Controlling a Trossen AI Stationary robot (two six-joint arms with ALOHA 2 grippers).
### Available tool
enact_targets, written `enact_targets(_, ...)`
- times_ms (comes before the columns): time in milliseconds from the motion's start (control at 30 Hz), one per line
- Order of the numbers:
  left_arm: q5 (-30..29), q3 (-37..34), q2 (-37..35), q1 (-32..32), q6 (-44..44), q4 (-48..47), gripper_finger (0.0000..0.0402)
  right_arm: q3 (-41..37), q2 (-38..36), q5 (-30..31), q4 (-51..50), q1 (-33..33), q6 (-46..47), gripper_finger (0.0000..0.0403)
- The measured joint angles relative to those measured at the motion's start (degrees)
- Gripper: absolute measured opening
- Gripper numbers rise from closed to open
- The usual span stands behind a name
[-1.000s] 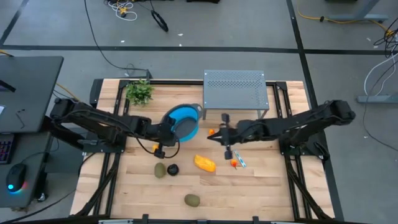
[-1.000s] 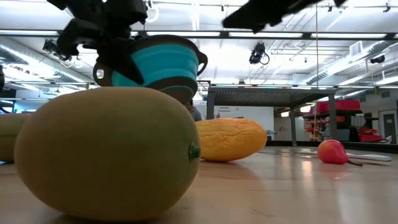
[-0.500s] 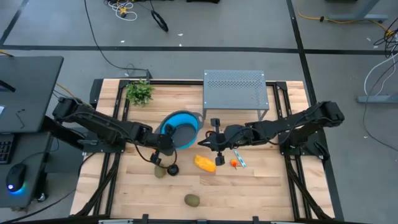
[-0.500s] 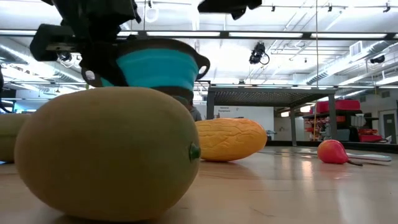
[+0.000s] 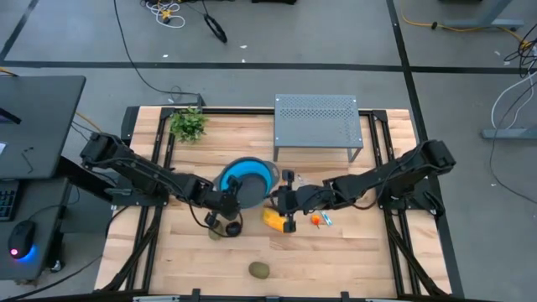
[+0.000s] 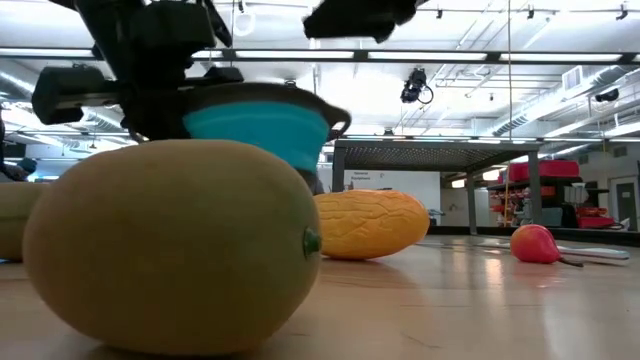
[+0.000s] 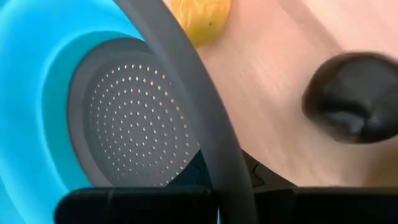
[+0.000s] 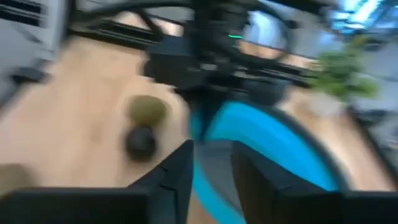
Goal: Pick & Place Fruit
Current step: Put the blue strainer bowl on the shelf
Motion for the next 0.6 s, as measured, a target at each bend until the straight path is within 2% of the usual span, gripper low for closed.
enact_targets(100, -0.59, 1.13, -0.04, -0.49, 1.45, -0.31, 0.0009, -0.02, 1.33, -3.26, 1.1, -0.17, 3.18, 0.0158)
enact_targets(233, -2.79, 4.93, -0.04, -0.73, 2.16, -3.72, 0.0006, -0.03, 1.43, -1.05, 0.53, -0.16, 3.71, 0.0184)
enact_targets(433, -2.35, 9.78, -0.04, 0.44, 5.44, -4.94, 0.0009, -0.04, -1.41, -0.49, 0.43, 1.43, 1.62, 0.0188)
enact_targets(600, -2.38, 10.52, -0.08, 1.52, 7.11, -5.39, 0.0005, -0.04, -4.37, 4.58, -3.7, 3.19, 1.1, 0.0188)
